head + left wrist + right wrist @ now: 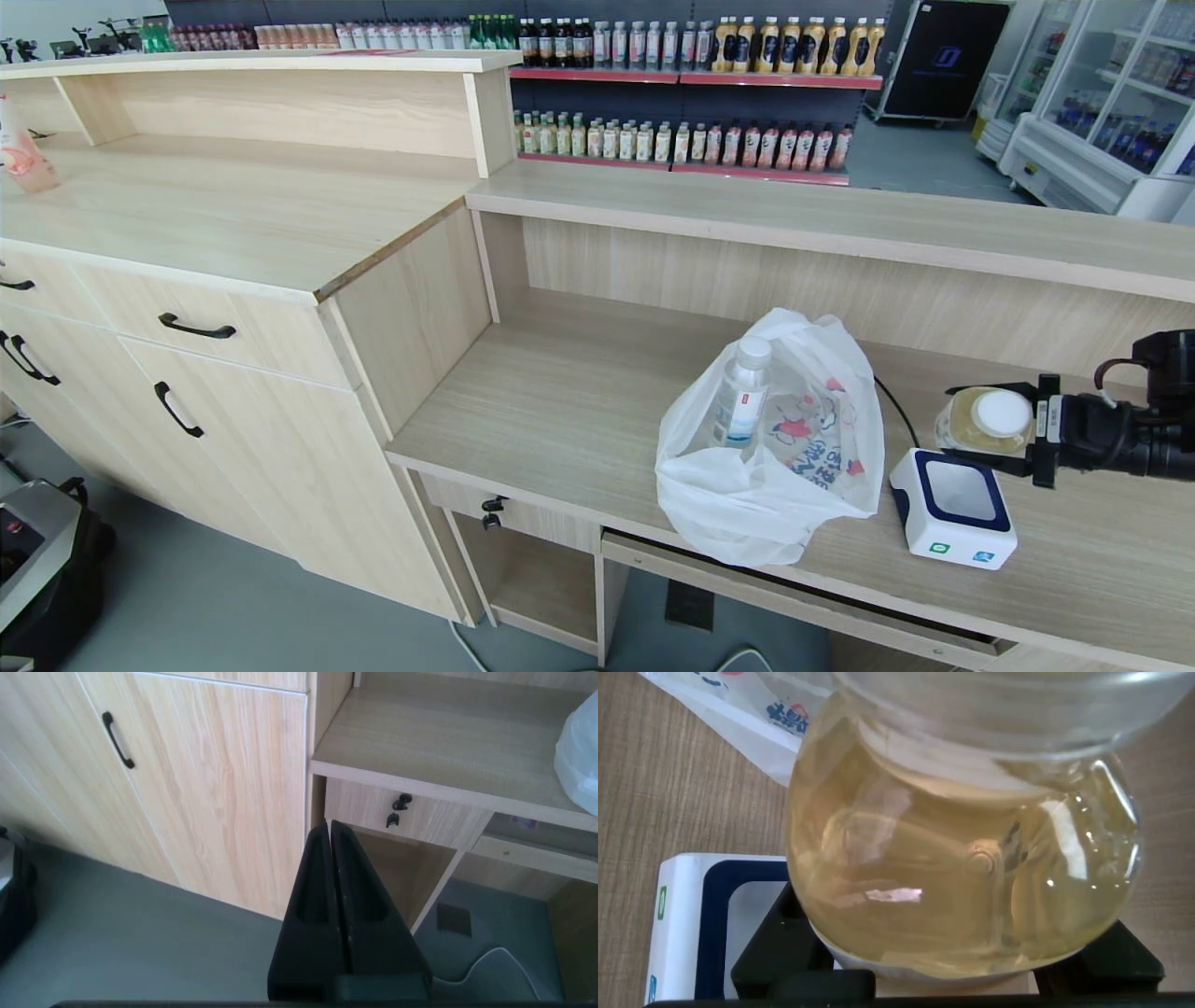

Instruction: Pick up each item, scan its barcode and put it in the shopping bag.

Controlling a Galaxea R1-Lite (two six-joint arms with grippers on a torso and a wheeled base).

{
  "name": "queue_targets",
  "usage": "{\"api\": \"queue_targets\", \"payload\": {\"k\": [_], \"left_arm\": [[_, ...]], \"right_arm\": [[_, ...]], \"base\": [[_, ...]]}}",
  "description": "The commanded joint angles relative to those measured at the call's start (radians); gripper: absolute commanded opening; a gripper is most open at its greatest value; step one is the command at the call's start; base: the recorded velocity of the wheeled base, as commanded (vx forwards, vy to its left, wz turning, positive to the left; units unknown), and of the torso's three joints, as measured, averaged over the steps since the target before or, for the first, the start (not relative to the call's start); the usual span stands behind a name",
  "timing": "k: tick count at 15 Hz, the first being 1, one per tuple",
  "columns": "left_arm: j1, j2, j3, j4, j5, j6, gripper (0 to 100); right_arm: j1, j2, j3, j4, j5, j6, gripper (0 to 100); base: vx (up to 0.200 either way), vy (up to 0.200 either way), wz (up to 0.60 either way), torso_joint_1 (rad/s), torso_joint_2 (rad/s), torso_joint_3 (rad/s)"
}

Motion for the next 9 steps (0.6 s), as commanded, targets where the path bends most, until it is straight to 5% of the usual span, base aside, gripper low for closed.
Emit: {"api": "queue_targets", "payload": {"k": [1, 9], "left_arm": [[0.0, 0.0, 0.0, 0.0, 0.0, 0.0, 0], [0.0, 0.0, 0.0, 0.0, 0.0, 0.001, 0]], "right_arm": [[0.003, 0.007, -0.004, 0.0, 0.0, 0.0, 0], [0.006, 0.002, -0.002, 0.002, -0.001, 0.005, 0]], "base": [[0.0, 0.0, 0.0, 0.0, 0.0, 0.0], [0.0, 0.0, 0.0, 0.0, 0.0, 0.0]]}}
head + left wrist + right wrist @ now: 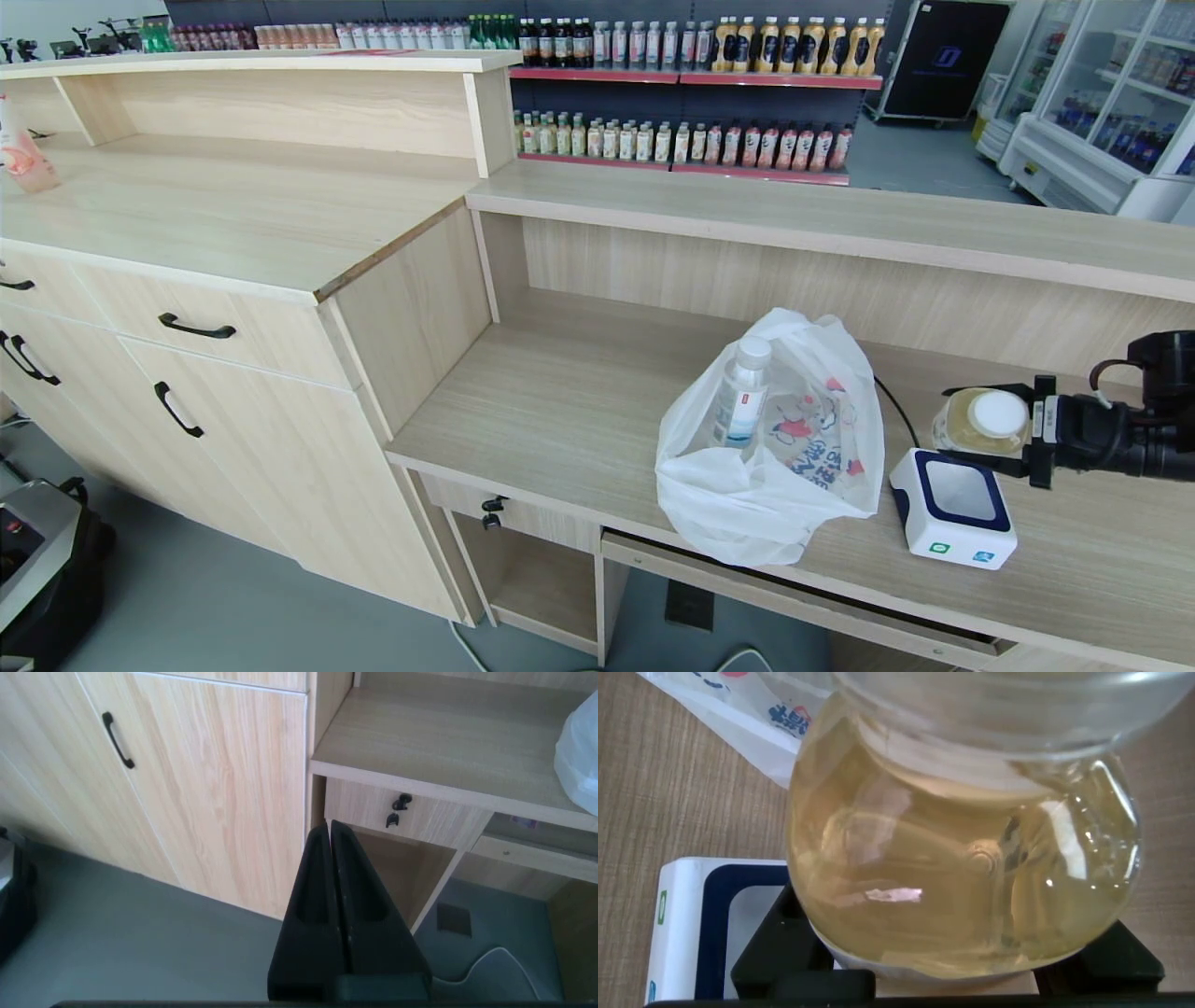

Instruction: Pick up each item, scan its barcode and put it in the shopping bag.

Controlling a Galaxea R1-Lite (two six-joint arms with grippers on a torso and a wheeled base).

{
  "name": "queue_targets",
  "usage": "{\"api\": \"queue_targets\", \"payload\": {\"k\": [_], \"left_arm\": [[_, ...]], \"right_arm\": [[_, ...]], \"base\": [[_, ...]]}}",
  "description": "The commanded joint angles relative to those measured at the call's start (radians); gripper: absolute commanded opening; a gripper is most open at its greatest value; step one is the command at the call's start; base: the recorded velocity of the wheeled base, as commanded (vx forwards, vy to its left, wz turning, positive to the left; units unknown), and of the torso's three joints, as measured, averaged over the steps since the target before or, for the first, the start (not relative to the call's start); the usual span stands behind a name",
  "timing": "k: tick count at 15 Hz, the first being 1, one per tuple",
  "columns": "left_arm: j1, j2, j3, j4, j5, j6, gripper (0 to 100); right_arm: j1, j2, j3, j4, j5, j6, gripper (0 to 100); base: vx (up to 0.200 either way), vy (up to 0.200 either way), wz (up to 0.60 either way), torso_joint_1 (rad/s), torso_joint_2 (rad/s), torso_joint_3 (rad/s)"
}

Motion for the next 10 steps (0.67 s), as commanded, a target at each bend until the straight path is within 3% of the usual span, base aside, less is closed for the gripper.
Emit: {"api": "queue_targets", "payload": {"k": [1, 4, 6, 10], "left_arm": [[0.001, 0.0, 0.0, 0.0, 0.0, 0.001, 0], [0.001, 0.0, 0.0, 0.0, 0.0, 0.001, 0], [0.001, 0.0, 0.0, 0.0, 0.0, 0.0, 0], [0.001, 0.0, 0.0, 0.0, 0.0, 0.001, 0]], "right_arm": [[0.002, -0.013, -0.011, 0.0, -0.001, 0.015, 0], [0.01, -0.118, -0.089, 0.07, -0.006, 0.248, 0], [0.01, -0.179, -0.152, 0.092, -0.035, 0.511, 0], [0.013, -0.251, -0.14, 0.086, -0.115, 1.044, 0]], "base": [[0.0, 0.0, 0.0, 0.0, 0.0, 0.0], [0.0, 0.0, 0.0, 0.0, 0.0, 0.0], [0.0, 0.0, 0.0, 0.0, 0.0, 0.0], [0.0, 0.0, 0.0, 0.0, 0.0, 0.0]]}}
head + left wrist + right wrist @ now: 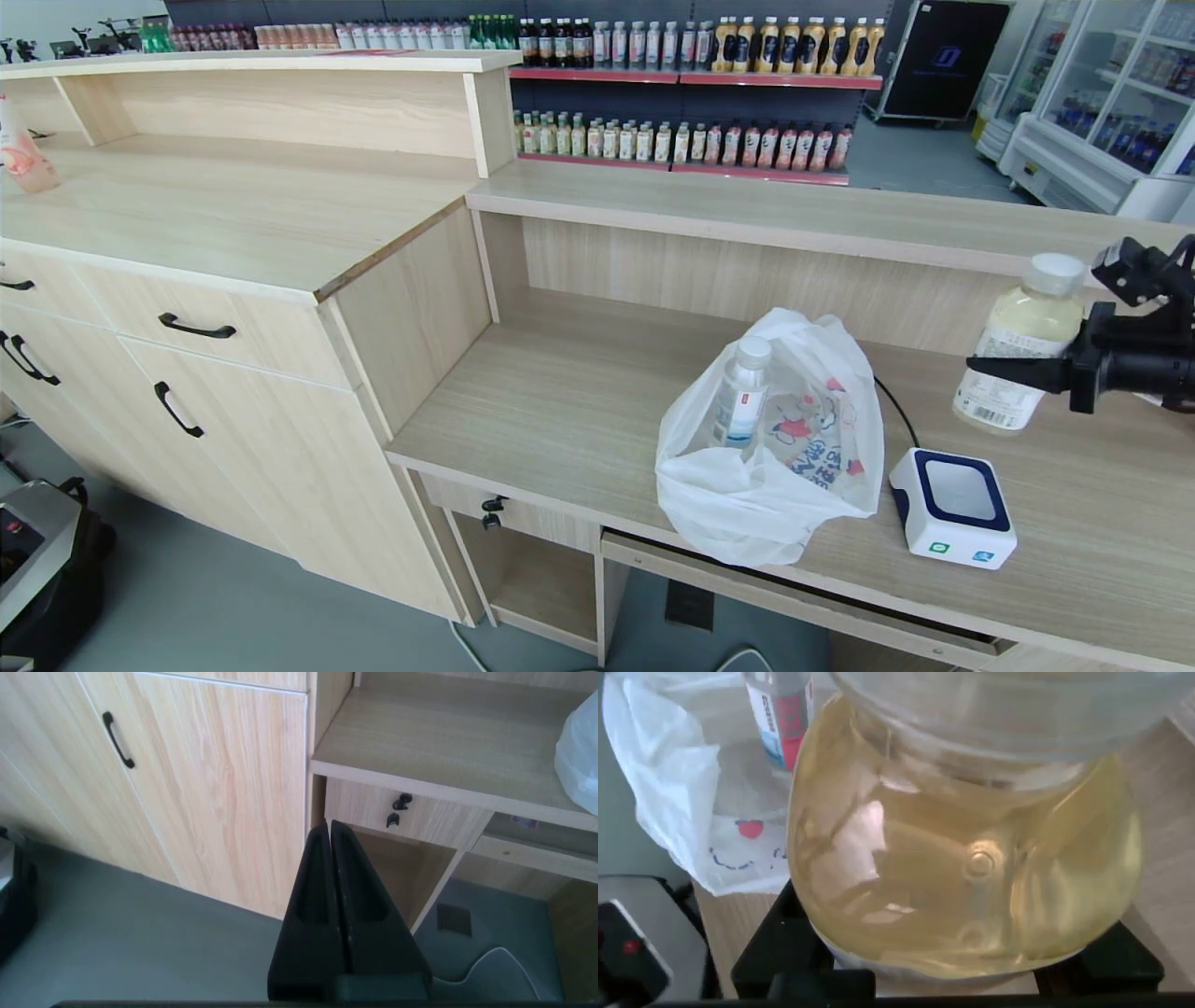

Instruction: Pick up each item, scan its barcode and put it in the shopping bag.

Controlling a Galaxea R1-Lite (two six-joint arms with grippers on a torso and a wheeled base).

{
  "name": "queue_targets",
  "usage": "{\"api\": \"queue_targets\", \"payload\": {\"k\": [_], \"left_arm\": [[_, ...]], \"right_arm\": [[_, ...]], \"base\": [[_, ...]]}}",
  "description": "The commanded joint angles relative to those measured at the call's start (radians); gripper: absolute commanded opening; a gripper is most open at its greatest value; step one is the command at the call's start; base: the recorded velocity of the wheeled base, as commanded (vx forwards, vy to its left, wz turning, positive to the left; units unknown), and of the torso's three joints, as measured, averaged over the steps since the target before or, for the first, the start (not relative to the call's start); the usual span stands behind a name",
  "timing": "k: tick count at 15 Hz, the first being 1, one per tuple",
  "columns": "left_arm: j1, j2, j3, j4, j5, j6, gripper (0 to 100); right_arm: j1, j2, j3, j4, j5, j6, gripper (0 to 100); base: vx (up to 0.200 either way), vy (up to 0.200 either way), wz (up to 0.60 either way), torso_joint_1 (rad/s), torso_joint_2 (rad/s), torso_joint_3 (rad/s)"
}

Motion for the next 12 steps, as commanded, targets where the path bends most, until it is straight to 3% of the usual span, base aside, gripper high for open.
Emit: {"api": "queue_targets", "payload": {"k": [1, 3, 5, 12], "left_arm": [[0.001, 0.0, 0.0, 0.0, 0.0, 0.0, 0], [0.001, 0.0, 0.0, 0.0, 0.0, 0.0, 0], [0.001, 0.0, 0.0, 0.0, 0.0, 0.001, 0], [0.001, 0.0, 0.0, 0.0, 0.0, 0.0, 0]], "right_arm": [[0.001, -0.077, 0.006, -0.002, -0.081, 0.199, 0], [0.016, -0.077, 0.009, -0.005, -0.181, 0.38, 0], [0.033, -0.077, 0.012, -0.011, -0.229, 0.467, 0], [0.133, -0.002, 0.055, -0.331, -0.316, 0.524, 0]], "base": [[0.0, 0.0, 0.0, 0.0, 0.0, 0.0], [0.0, 0.0, 0.0, 0.0, 0.0, 0.0], [0.0, 0.0, 0.0, 0.0, 0.0, 0.0], [0.0, 0.0, 0.0, 0.0, 0.0, 0.0]]}}
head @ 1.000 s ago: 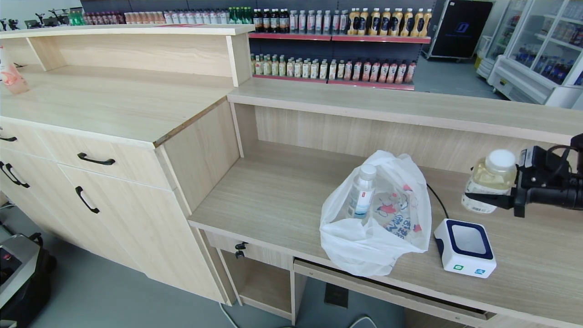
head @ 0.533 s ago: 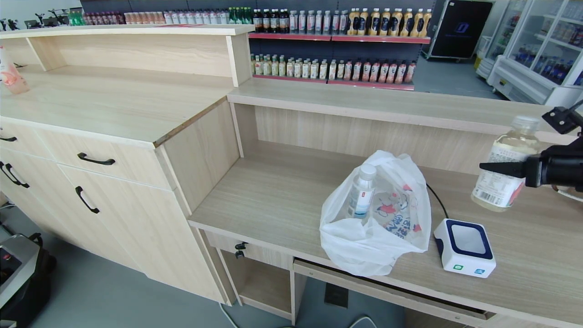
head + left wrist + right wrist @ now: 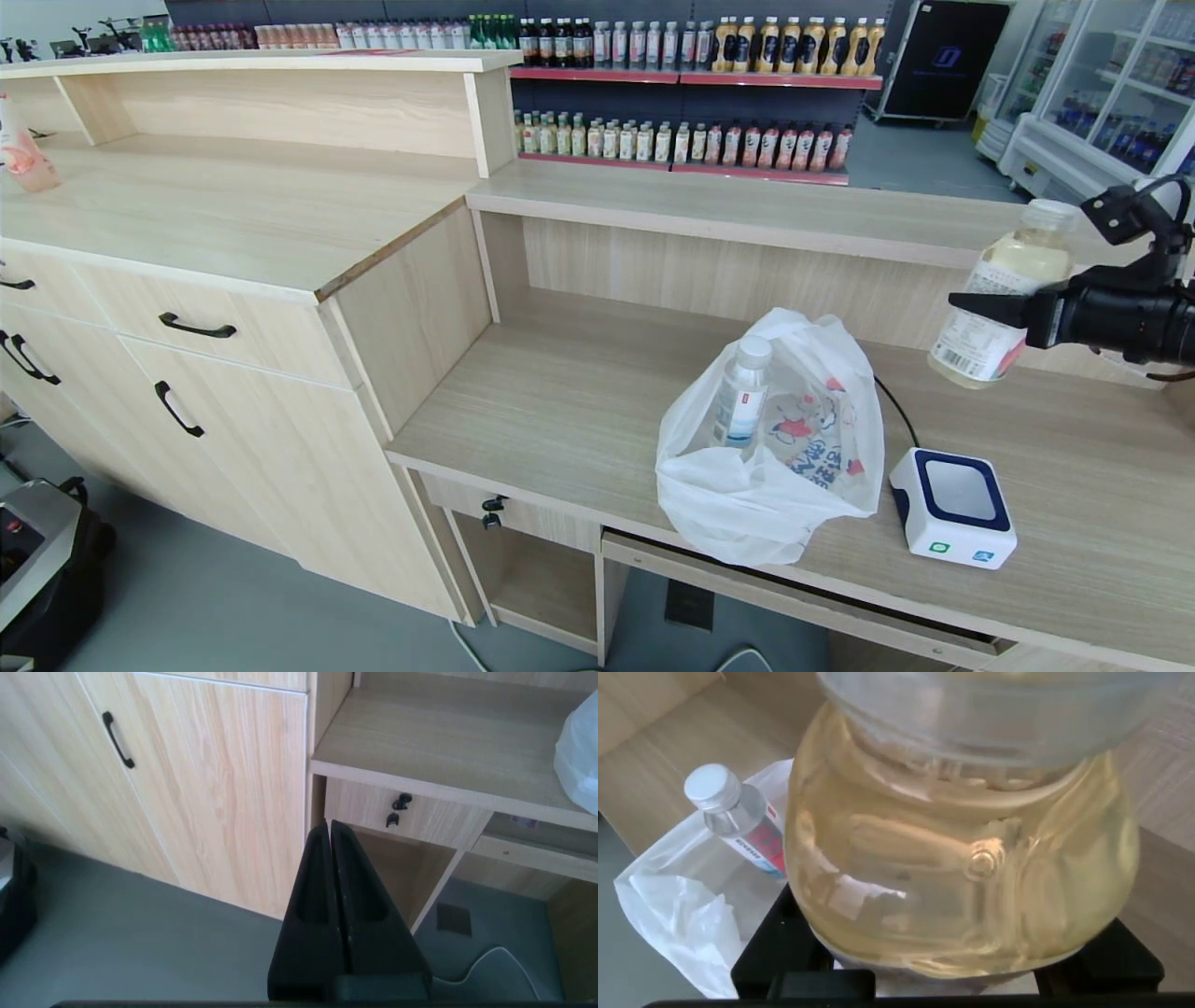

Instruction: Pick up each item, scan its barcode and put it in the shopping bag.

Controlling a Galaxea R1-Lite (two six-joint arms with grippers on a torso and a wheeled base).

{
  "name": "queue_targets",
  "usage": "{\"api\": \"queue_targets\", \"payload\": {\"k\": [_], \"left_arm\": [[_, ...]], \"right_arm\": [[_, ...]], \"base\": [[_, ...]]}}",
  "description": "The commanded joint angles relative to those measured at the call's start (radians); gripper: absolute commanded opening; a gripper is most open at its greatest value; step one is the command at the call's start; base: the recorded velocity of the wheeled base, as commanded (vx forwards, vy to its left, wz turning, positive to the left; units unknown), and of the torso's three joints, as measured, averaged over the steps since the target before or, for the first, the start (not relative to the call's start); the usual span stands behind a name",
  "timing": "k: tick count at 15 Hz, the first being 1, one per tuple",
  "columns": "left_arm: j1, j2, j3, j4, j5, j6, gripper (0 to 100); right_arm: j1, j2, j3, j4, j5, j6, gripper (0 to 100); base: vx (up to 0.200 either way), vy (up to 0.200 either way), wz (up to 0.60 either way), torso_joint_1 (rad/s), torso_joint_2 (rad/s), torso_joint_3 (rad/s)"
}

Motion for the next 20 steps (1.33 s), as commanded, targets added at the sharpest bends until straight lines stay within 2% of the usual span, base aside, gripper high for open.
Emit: {"api": "queue_targets", "payload": {"k": [1, 2, 5, 8, 14, 16, 20], "left_arm": [[0.001, 0.0, 0.0, 0.0, 0.0, 0.0, 0], [0.001, 0.0, 0.0, 0.0, 0.0, 0.002, 0], [0.001, 0.0, 0.0, 0.0, 0.0, 0.0, 0], [0.001, 0.0, 0.0, 0.0, 0.0, 0.0, 0], [0.001, 0.0, 0.0, 0.0, 0.0, 0.0, 0], [0.001, 0.0, 0.0, 0.0, 0.0, 0.002, 0], [0.001, 0.0, 0.0, 0.0, 0.0, 0.0, 0]], "right_arm": [[0.015, 0.031, 0.01, -0.013, -0.006, 0.0, 0], [0.038, 0.054, 0.043, -0.128, -0.006, 0.003, 0], [0.084, 0.071, 0.056, -0.216, -0.051, -0.035, 0], [0.093, 0.059, 0.099, -0.225, -0.161, -0.215, 0], [0.093, 0.03, 0.155, -0.318, -0.161, -0.334, 0], [0.09, 0.03, 0.157, -0.323, -0.155, -0.333, 0], [0.083, 0.022, 0.166, -0.329, -0.145, -0.287, 0]], "base": [[0.0, 0.0, 0.0, 0.0, 0.0, 0.0], [0.0, 0.0, 0.0, 0.0, 0.0, 0.0], [0.0, 0.0, 0.0, 0.0, 0.0, 0.0], [0.0, 0.0, 0.0, 0.0, 0.0, 0.0], [0.0, 0.0, 0.0, 0.0, 0.0, 0.0], [0.0, 0.0, 0.0, 0.0, 0.0, 0.0], [0.0, 0.0, 0.6, 0.004, 0.01, 0.002]]}}
